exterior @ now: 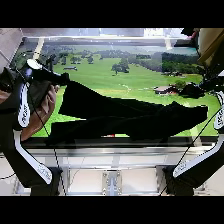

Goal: Fold the clothes and pants, and hang the long-sleeved shirts on hangers.

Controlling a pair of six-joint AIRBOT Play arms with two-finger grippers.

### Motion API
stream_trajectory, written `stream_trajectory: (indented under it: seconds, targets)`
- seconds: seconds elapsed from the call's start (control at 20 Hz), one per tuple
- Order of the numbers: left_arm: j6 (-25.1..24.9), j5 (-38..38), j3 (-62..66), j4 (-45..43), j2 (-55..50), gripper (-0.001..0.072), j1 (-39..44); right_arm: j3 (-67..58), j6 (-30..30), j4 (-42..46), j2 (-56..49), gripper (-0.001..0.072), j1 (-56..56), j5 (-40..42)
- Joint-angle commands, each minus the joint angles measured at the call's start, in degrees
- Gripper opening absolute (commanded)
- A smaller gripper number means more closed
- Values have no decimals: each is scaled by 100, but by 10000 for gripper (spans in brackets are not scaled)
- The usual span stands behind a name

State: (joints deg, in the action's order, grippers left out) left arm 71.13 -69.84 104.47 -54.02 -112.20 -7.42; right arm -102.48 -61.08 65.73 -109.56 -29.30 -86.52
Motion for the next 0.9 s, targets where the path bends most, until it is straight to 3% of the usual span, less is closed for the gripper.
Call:
stream_trajectory:
  seconds: [0.0, 0.5, 0.7, 0.75, 0.85]
  targets:
    - [7, 20, 4, 0, -33, 6, 44, -63, 96, 173, -264, 441, -7, -22]
    - [221, 17, 4, 2, -44, 6, 42, -66, 385, -435, -935, 446, 7, -949]
    - [219, 15, 4, 0, -44, 6, 42, -66, 603, -1165, -927, 332, 11, -1606]
    - [219, 17, 4, 0, -44, 6, 39, -66, 632, -1224, -916, 246, 11, -1766]
    - [216, 15, 4, -2, -44, 6, 39, -66, 612, -1226, -876, 224, 11, -1897]
